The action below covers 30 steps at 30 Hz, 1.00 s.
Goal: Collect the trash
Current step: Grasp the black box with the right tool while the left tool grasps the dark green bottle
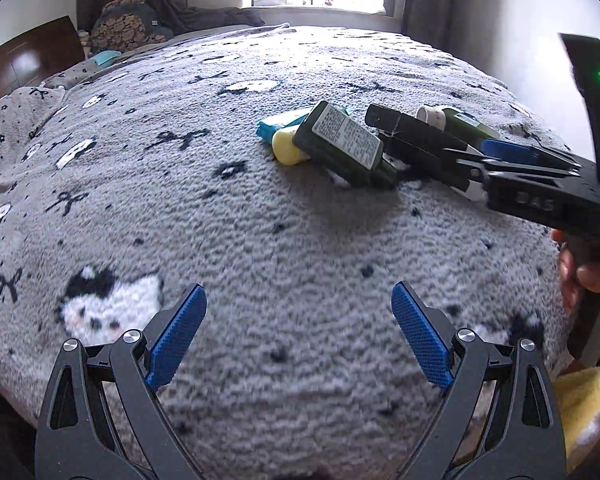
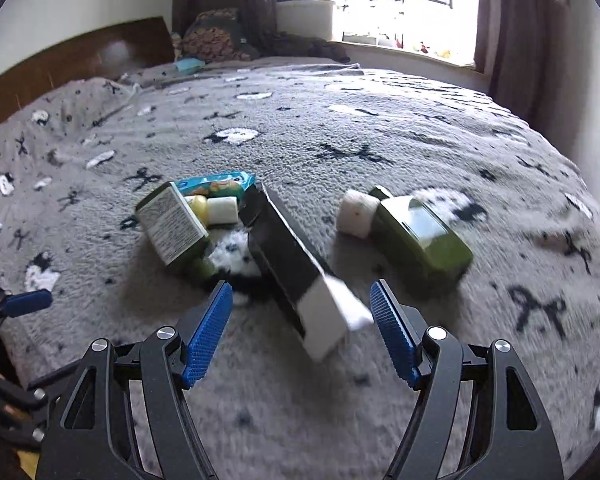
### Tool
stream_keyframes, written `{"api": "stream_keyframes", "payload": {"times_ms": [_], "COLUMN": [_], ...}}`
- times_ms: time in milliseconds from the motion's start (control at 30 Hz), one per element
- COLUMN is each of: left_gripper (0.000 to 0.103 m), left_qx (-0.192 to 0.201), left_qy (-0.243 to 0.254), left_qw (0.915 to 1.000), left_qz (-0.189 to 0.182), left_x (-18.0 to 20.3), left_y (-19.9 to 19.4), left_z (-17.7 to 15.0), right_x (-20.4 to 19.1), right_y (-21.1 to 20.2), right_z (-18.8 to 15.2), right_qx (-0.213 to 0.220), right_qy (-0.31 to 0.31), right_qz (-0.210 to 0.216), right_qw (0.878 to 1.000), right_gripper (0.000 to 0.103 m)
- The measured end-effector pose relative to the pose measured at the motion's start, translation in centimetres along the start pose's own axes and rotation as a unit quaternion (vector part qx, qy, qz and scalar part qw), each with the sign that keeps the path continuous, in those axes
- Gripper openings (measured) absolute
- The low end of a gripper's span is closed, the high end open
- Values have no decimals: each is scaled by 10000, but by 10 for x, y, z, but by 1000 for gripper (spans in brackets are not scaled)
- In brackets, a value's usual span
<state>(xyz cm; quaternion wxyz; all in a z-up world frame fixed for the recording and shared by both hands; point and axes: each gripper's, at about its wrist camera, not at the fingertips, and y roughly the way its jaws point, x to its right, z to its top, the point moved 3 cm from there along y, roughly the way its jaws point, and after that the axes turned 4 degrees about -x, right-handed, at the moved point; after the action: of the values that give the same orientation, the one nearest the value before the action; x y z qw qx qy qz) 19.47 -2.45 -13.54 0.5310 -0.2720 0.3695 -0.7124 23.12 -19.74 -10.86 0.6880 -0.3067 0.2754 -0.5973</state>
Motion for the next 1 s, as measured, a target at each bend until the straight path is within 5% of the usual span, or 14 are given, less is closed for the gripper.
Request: {"api": "stream_keyframes", "payload": {"times_ms": [133,200,367,767,867,1000], "left_gripper": [89,89,89,86,62,54], "left_qx": [-118,-147,-127,-319,-460,-428], "left_qy": [-20,-50,-165,-482,-689,-731], "left_qw": [9999,9998,9997,9976,9962,9961], "left_qz": [-103,-145,-155,-387,-274,-235], "left_x": [2,3,3,27,27,30], "left_y": [10,15,26,61,76,80], "left_z": [16,24,45,90,98,104], "right_x": [-3,-4,-5,20,20,16], "right_y": [31,44,34,-16,-32,-41], "right_z": [12,12,2,-30,-38,-52], "right_qx": [-377,-640,-636,-364,-231,-219], "right_qy": [-70,-110,-279,-169,-200,-250], "right_qz": [-107,77,226,202,277,385], "right_qw": [9992,9979,9973,9990,9992,9987], "right_gripper": [69,49,20,16,16,16]}}
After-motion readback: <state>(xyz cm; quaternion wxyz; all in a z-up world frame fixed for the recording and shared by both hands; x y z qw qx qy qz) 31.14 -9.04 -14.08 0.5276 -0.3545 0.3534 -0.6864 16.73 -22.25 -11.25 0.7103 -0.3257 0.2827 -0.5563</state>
